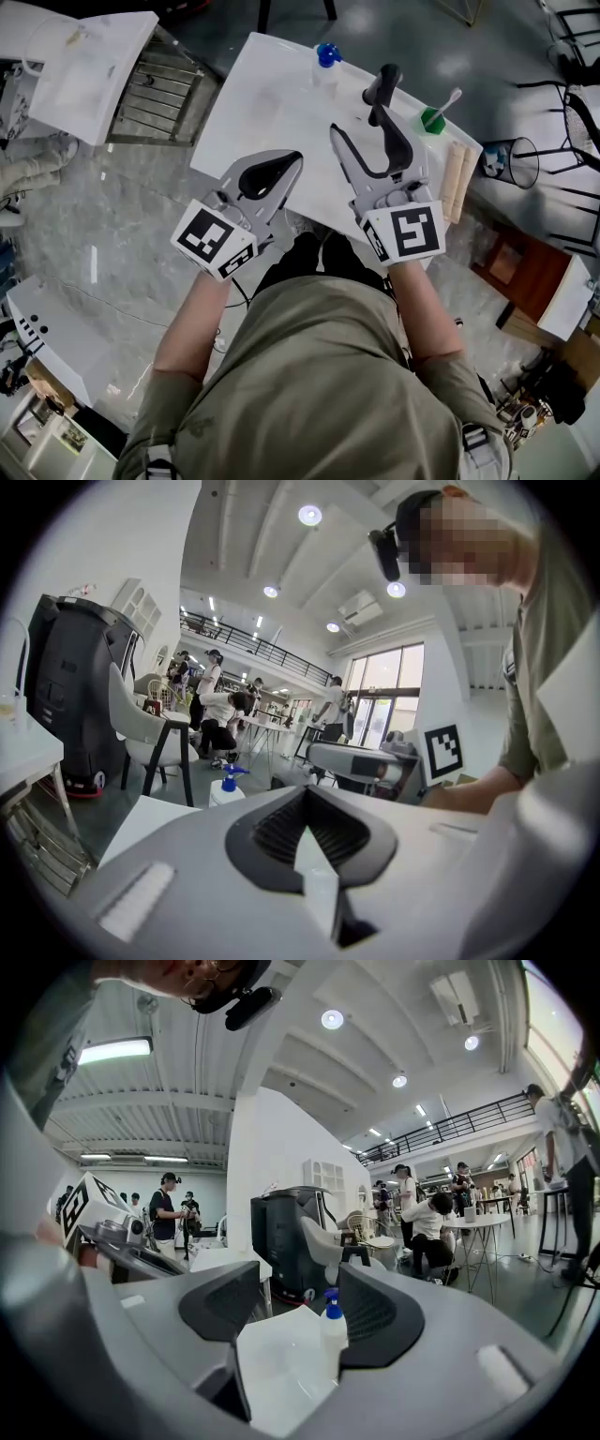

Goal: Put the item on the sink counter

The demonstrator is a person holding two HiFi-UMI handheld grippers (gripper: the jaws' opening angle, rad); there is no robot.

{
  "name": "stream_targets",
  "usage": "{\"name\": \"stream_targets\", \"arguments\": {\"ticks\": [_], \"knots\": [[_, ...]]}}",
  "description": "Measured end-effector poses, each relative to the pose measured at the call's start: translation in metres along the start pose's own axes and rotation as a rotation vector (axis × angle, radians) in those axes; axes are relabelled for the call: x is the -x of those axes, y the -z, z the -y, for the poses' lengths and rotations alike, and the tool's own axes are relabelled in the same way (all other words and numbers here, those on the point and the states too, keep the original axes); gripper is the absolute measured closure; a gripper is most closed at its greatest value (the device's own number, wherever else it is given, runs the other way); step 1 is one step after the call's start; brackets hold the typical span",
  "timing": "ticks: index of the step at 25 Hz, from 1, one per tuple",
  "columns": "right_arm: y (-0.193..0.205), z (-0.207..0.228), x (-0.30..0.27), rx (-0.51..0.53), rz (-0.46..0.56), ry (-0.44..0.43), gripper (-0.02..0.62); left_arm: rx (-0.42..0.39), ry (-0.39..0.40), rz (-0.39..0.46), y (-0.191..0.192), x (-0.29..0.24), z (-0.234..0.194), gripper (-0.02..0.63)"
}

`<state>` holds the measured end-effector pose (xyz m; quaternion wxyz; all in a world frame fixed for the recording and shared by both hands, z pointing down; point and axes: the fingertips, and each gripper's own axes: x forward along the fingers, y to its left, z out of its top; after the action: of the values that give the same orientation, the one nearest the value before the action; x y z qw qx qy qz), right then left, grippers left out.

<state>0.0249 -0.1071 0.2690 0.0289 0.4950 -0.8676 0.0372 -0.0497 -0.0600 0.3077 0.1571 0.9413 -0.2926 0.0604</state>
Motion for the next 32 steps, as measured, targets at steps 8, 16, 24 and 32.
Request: {"name": "stream_targets", "arguments": {"ticks": [8,16,24,32], "knots": [[-0.007,-0.002,0.024,0.001,-0.012,-0.023,0.354,-0.009,0.017,0.005,-0.005,-0.005,0.006,0.6],[-0.013,0.005,0.049,0.017,-0.019,-0.021,0.434,-0.013,0.031,0.008,-0.008,-0.013,0.012,0.6],[-0.015,0.004,0.062,0.025,-0.022,-0.028,0.54,-0.026,0.035,0.019,-0.017,-0.017,0.021,0.6],[-0.022,0.002,0.07,0.052,-0.029,-0.043,0.572,-0.03,0.047,0.022,-0.021,-0.023,0.03,0.6]]}}
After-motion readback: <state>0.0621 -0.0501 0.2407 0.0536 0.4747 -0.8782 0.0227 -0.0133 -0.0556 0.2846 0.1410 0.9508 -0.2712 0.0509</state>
